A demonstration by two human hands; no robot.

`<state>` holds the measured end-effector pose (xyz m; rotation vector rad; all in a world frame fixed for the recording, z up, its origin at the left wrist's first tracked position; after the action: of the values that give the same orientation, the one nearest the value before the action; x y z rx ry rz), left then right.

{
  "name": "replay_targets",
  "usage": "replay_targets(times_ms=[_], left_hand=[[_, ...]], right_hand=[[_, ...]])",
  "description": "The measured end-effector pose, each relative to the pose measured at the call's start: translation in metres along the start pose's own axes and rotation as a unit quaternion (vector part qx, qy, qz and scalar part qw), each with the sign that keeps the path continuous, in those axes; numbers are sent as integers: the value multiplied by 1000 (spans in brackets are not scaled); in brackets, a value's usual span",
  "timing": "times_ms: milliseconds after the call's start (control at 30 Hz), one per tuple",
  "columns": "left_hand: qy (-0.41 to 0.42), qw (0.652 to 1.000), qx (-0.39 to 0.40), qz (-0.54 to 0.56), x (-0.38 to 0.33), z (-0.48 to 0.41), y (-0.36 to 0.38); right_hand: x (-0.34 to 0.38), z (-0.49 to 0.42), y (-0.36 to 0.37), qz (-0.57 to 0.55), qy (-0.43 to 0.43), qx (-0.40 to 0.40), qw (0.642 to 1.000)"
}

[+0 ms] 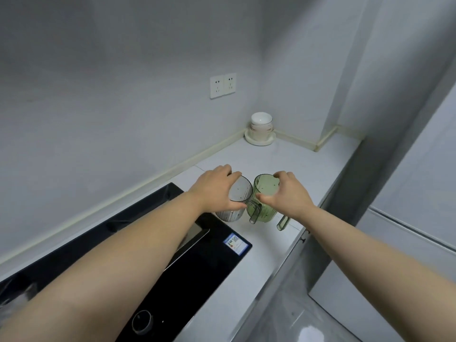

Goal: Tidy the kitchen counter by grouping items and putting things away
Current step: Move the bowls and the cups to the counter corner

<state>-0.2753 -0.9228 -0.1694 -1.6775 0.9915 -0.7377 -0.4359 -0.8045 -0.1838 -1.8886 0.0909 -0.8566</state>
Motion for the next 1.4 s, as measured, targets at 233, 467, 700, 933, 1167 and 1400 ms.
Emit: replay_targets(times_ms=[233,467,700,933,1167,1400], left_hand=[[-28,997,19,65,23,-66,38],[-47,993,38,98,28,-110,70],[-121,982,65,129,36,-141,110],[-169,973,73,137,41,-200,142],[-240,955,122,127,56,-260,182],[-300,932,136,147,69,-319,209]], right_hand=[[-16,-70,7,18,18,5,1000],[-48,-117,25,5,37,36,999],[-74,-170,50,-8,27,69,997],[-109,-245,72,-9,3,121,993],[-138,-324,107,25,-26,163,986],[-163,-403,117,64,-39,129,989]])
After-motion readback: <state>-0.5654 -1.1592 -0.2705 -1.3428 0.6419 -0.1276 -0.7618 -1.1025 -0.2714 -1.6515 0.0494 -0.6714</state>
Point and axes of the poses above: each hand's wrist, its own z-axis away from the middle knuckle, its own y-axis out of the palm, x = y × z, the point moved 1 cm from there along -z, towards the middle knuckle, and after that the axes turned 7 degrees about -x, right-handed, at the moved point
